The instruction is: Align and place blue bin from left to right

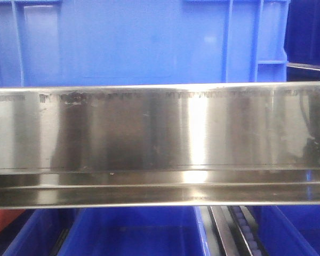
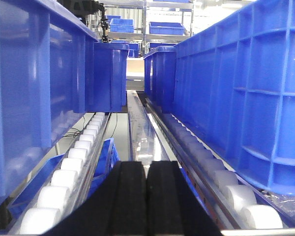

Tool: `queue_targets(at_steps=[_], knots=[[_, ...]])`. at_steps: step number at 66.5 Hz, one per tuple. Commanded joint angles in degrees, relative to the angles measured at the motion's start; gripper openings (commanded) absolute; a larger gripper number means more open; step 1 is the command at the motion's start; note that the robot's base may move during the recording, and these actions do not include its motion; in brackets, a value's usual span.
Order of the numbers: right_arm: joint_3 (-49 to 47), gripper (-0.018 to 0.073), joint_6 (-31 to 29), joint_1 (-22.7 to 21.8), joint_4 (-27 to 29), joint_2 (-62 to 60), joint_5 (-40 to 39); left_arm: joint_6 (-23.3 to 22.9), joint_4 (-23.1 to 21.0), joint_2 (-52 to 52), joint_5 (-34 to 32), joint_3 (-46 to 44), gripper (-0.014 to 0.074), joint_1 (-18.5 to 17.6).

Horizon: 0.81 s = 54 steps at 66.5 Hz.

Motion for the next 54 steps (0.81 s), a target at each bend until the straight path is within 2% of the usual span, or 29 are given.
queue_targets(at_steps=[1,54], knots=[[0.03,-0.0085,-0.15,0.13,0.11,-0.25,-1.25,-0.21,-0.43,-0.34,-1.0,-0.13,-0.0111,0.26],[0.03,-0.0085,-0.15,0.13,0.11,-0.25,-1.25,-0.21,-0.43,-0.34,-1.0,-0.13,-0.0111,0.26]])
